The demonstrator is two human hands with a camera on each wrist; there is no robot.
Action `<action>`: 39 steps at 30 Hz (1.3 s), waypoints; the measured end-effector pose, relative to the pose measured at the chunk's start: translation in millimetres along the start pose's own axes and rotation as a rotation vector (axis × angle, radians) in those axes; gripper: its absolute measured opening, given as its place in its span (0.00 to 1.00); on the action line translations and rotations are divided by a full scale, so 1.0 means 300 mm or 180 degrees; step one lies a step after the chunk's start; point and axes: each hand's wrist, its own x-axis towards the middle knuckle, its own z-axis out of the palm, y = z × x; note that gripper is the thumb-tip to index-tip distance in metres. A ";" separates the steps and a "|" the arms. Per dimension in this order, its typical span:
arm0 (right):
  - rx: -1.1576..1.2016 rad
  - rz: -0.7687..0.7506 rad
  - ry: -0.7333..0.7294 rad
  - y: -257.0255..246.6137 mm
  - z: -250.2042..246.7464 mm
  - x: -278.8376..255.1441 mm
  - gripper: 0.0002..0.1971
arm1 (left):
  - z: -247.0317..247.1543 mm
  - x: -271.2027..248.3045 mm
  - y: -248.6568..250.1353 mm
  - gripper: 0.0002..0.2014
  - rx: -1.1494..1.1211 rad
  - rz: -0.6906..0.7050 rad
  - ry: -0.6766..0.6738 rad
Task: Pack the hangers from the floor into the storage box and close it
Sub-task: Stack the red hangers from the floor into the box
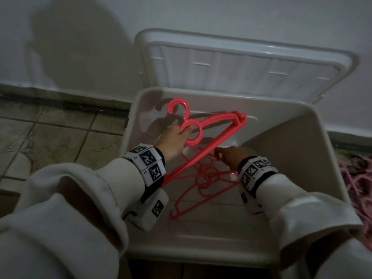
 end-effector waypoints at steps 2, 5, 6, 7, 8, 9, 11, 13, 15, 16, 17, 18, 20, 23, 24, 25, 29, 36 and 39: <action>-0.0056 -0.0048 -0.0073 0.021 -0.029 -0.046 0.12 | -0.005 -0.013 0.022 0.18 0.0058 0.0021 0.0033; 0.0056 -0.0185 -0.0072 0.053 -0.056 -0.102 0.13 | -0.009 -0.033 0.053 0.14 0.0236 0.0079 0.0098; 0.0054 -0.0228 -0.0044 0.063 -0.065 -0.122 0.13 | -0.008 -0.040 0.062 0.13 0.0217 0.0094 0.0105; 0.0027 -0.0265 -0.0028 0.071 -0.073 -0.145 0.13 | -0.005 -0.046 0.066 0.12 0.0166 0.0108 0.0103; 0.0000 -0.0311 0.0025 0.081 -0.079 -0.163 0.13 | -0.002 -0.051 0.072 0.11 0.0058 0.0115 0.0087; 0.0024 -0.0365 0.0119 0.085 -0.087 -0.183 0.13 | 0.000 -0.055 0.079 0.11 -0.0061 0.0108 0.0055; 0.0314 -0.0473 0.0338 0.092 -0.099 -0.216 0.12 | 0.005 -0.061 0.088 0.13 -0.0205 0.0071 0.0019; 0.0596 -0.0569 0.0410 0.097 -0.109 -0.233 0.11 | 0.003 -0.068 0.098 0.14 -0.0247 0.0061 0.0057; 0.0754 -0.0588 0.0462 0.100 -0.117 -0.247 0.11 | -0.003 -0.075 0.108 0.14 -0.0251 0.0066 0.0103; 0.0806 -0.0571 0.0505 0.102 -0.122 -0.251 0.11 | -0.007 -0.076 0.111 0.15 -0.0265 0.0058 0.0110; 0.0832 -0.0540 0.0526 0.104 -0.125 -0.256 0.11 | -0.010 -0.077 0.112 0.17 -0.0292 0.0039 0.0113; 0.0856 -0.0521 0.0527 0.107 -0.127 -0.259 0.11 | -0.014 -0.082 0.115 0.17 -0.0315 0.0025 0.0108; 0.0899 -0.0500 0.0473 0.115 -0.130 -0.264 0.10 | -0.020 -0.090 0.121 0.16 -0.0327 0.0044 0.0104; 0.1054 -0.0564 0.0465 0.119 -0.131 -0.269 0.10 | -0.030 -0.100 0.129 0.16 -0.0201 0.0145 0.0154; 0.1124 -0.0613 0.0493 0.120 -0.129 -0.269 0.10 | -0.033 -0.103 0.133 0.16 -0.0150 0.0169 0.0164; 0.1197 -0.0662 0.0506 0.119 -0.128 -0.270 0.10 | -0.034 -0.105 0.134 0.16 -0.0136 0.0176 0.0167; 0.1281 -0.0812 0.0591 0.125 -0.120 -0.257 0.10 | -0.034 -0.105 0.138 0.17 -0.0137 0.0155 0.0155; 0.0442 -0.0860 0.0007 0.052 -0.096 -0.228 0.10 | -0.034 -0.103 0.137 0.17 -0.0113 0.0087 0.0142; 0.0680 -0.0727 -0.0113 0.036 -0.096 -0.214 0.13 | -0.039 -0.105 0.133 0.16 -0.0050 0.0077 0.0132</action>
